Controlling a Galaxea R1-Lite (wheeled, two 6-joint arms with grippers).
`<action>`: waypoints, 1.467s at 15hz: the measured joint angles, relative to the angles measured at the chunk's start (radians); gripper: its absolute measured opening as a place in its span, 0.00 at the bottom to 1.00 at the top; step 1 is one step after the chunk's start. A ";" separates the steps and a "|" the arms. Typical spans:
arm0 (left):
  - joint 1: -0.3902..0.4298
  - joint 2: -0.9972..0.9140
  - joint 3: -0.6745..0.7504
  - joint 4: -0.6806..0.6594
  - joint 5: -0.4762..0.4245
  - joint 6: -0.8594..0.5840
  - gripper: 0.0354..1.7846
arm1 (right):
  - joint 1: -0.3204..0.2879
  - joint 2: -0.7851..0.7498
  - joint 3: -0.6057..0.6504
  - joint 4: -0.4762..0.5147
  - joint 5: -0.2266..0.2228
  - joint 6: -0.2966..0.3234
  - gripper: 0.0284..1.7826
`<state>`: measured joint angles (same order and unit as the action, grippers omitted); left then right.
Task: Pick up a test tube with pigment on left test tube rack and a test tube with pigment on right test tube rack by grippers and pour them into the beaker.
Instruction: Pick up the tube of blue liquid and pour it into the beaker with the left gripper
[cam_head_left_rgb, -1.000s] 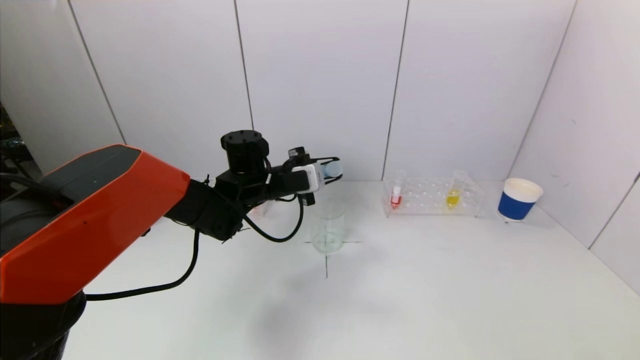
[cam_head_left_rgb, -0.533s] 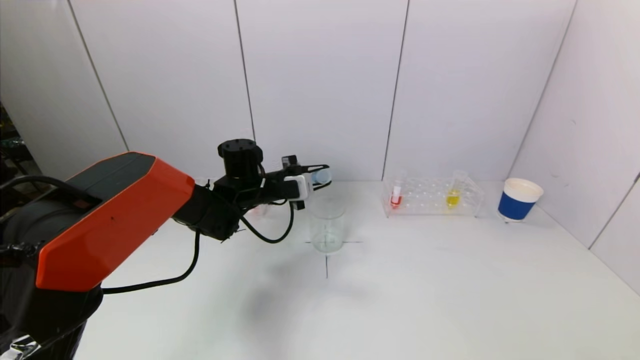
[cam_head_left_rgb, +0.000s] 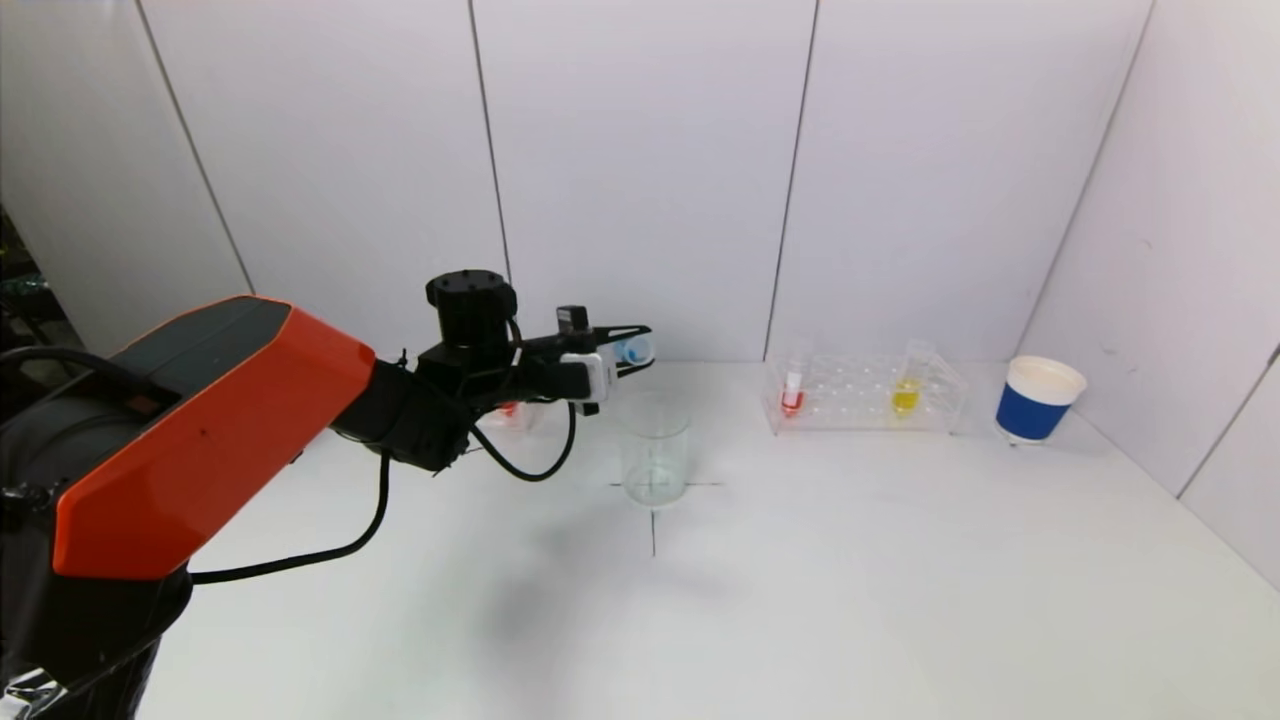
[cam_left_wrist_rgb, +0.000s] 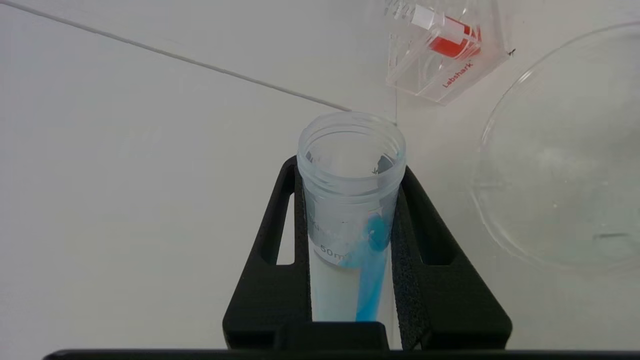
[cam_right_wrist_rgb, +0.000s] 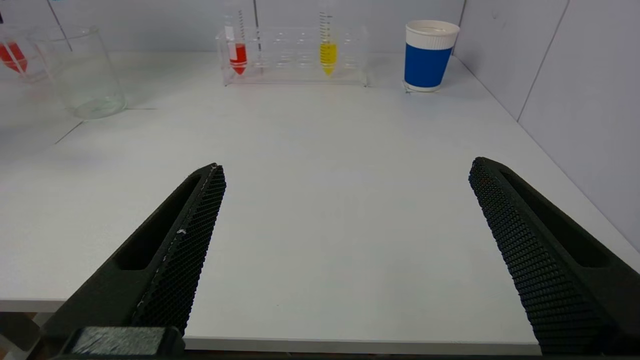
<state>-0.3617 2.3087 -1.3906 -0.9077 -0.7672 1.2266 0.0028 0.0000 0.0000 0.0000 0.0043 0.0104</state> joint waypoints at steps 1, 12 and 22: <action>0.000 -0.004 -0.001 0.014 0.000 0.022 0.25 | 0.000 0.000 0.000 0.000 0.000 0.000 0.99; -0.007 -0.052 -0.009 0.159 0.014 0.210 0.25 | 0.000 0.000 0.000 0.000 0.000 0.000 0.99; -0.002 -0.053 -0.020 0.212 0.067 0.326 0.25 | 0.000 0.000 0.000 0.000 0.000 0.000 0.99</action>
<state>-0.3636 2.2562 -1.4111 -0.6955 -0.7004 1.5523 0.0023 0.0000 0.0000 0.0000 0.0038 0.0109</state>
